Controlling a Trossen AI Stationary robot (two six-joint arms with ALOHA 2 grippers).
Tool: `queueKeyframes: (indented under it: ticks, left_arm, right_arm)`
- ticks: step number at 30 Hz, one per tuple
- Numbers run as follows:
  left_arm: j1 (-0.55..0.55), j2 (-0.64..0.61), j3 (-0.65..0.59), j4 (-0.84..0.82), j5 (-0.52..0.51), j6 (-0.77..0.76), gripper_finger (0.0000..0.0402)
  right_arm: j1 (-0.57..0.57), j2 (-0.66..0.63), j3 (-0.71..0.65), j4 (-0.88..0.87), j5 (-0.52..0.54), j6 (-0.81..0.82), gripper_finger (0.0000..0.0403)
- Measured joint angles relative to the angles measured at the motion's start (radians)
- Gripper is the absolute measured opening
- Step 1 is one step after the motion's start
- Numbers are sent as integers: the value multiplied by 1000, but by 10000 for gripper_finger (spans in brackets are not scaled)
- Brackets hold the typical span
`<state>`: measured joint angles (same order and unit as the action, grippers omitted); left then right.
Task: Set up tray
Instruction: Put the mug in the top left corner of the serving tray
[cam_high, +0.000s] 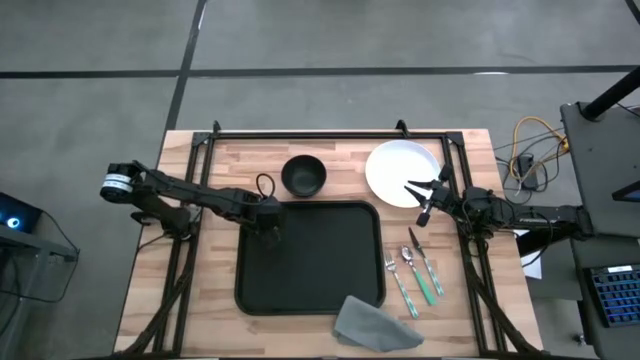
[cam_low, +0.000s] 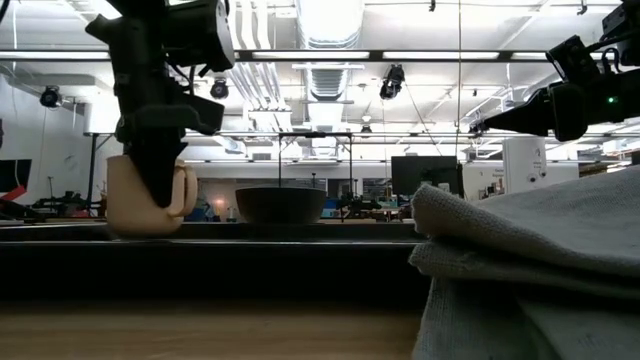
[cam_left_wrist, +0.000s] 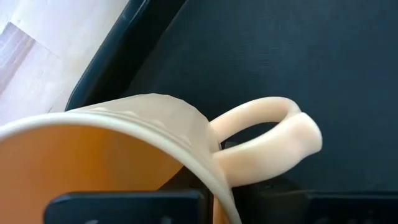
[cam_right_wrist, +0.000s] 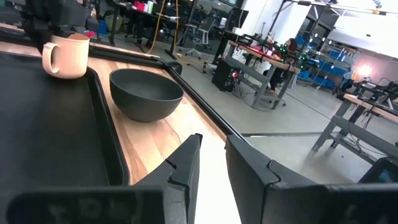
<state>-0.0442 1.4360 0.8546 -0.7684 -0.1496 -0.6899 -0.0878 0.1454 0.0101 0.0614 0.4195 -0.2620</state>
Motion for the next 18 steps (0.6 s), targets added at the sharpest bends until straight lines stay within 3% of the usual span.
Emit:
queueKeyframes:
  ticks: [18]
  left_arm:
    - [8, -1, -18, 12, -1, 26, 19]
  right_arm:
    - [0, 0, 0, 0, 0, 0, 68]
